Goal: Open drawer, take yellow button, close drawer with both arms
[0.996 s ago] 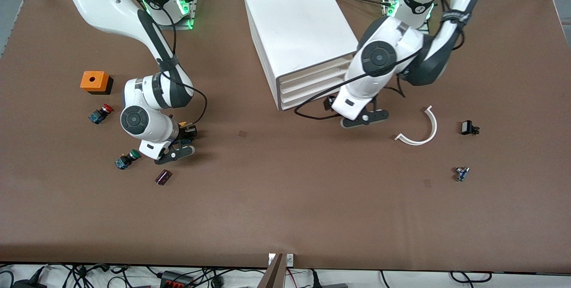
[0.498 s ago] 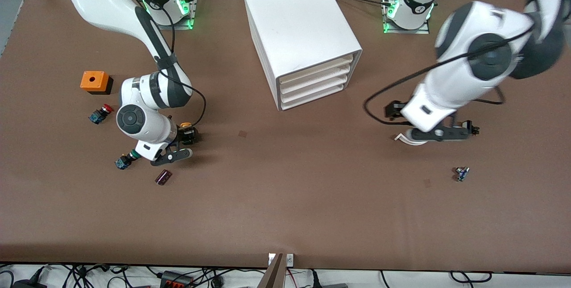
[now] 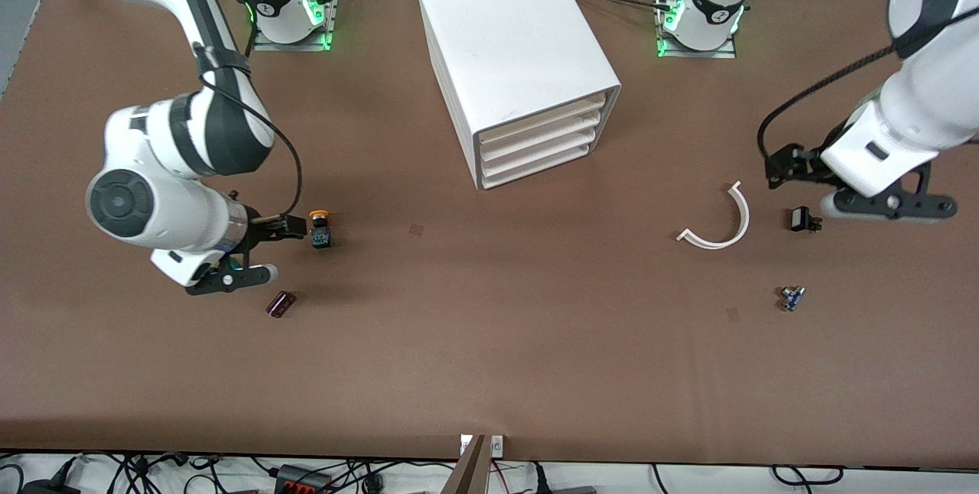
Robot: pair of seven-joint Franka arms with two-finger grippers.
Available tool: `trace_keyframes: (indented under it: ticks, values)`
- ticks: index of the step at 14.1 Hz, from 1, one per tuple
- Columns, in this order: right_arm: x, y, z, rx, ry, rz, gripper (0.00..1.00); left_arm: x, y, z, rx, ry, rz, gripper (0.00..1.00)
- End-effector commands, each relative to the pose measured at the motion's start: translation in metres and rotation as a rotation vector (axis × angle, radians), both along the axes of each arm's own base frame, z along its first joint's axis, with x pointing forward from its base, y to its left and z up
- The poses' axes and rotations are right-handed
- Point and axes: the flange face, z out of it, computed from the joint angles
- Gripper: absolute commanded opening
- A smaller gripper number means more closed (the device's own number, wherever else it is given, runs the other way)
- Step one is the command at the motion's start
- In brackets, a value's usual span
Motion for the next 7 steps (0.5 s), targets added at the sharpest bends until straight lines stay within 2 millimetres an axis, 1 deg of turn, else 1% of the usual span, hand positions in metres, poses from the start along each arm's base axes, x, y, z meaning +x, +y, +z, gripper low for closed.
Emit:
trace_keyframes:
  ticks: [1, 2, 3, 4, 6, 7]
  values:
    - [-0.001, -0.014, 0.048, -0.002, -0.011, -0.038, 1.0, -0.033, 0.011, -0.006, -0.018, -0.093, 0.003, 1.0]
    - [-0.004, -0.024, 0.068, -0.006, -0.033, -0.049, 1.0, -0.044, 0.011, -0.007, -0.019, -0.124, 0.002, 1.0]
    - [-0.006, -0.033, 0.082, -0.009, -0.052, -0.061, 1.0, -0.046, 0.012, -0.007, -0.017, -0.108, 0.003, 1.0]
    - [-0.007, -0.05, 0.099, -0.01, -0.079, -0.084, 1.0, -0.047, 0.014, -0.009, -0.013, -0.095, -0.011, 1.0]
    - [-0.008, -0.079, 0.115, -0.023, -0.105, -0.12, 1.0, -0.047, 0.018, -0.006, -0.01, -0.093, -0.127, 1.0]
    - [-0.009, -0.089, 0.122, -0.025, -0.117, -0.137, 1.0, -0.045, 0.03, -0.002, -0.008, -0.095, -0.155, 1.0]
